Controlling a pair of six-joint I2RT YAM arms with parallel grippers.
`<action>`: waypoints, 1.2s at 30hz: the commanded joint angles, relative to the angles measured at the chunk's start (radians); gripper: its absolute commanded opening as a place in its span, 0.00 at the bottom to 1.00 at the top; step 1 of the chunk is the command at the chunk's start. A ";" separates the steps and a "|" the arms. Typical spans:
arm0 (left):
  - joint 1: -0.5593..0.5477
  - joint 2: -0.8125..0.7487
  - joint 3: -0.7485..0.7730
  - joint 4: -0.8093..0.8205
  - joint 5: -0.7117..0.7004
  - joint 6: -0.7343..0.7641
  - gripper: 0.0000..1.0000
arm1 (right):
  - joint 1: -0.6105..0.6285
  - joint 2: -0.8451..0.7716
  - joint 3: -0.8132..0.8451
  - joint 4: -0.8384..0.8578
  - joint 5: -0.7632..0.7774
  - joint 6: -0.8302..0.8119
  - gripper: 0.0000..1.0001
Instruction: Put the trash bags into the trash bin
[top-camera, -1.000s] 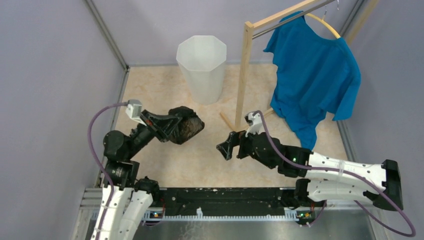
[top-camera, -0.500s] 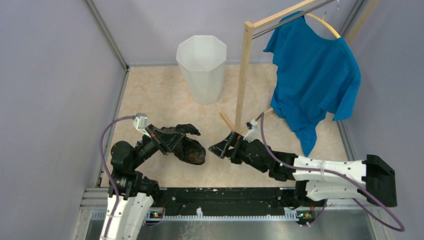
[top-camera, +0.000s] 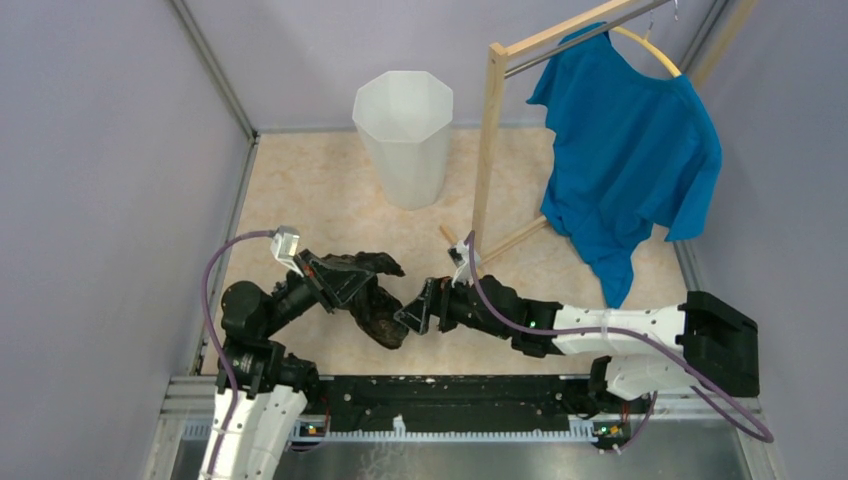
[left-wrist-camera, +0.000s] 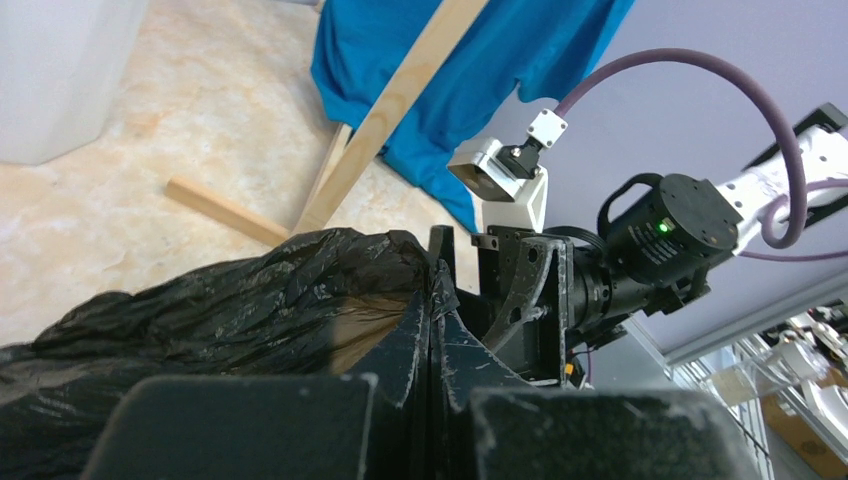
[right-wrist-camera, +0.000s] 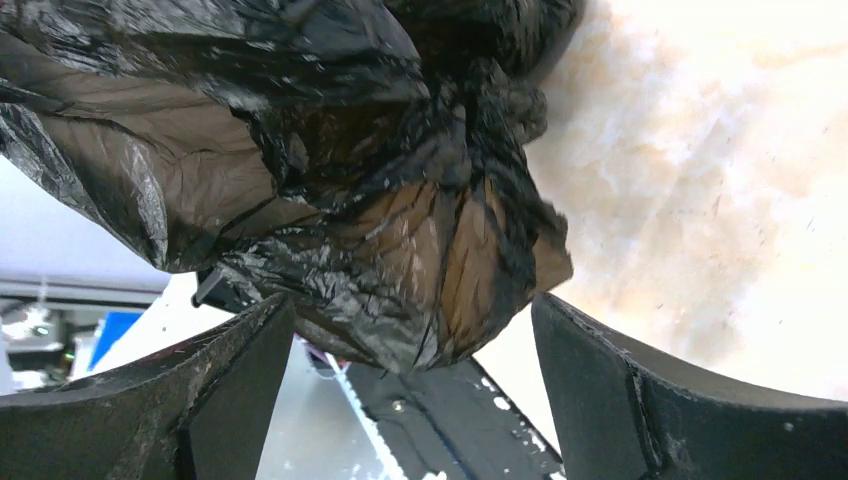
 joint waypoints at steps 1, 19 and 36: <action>0.003 0.004 0.019 0.120 0.111 -0.027 0.00 | 0.010 -0.041 0.071 0.002 0.022 -0.255 0.87; 0.003 0.014 0.057 0.102 0.089 -0.014 0.00 | 0.029 0.166 0.184 0.013 0.353 -0.202 0.73; 0.003 0.039 0.042 0.058 -0.032 0.023 0.00 | 0.026 -0.228 0.049 -0.277 0.227 -0.396 0.83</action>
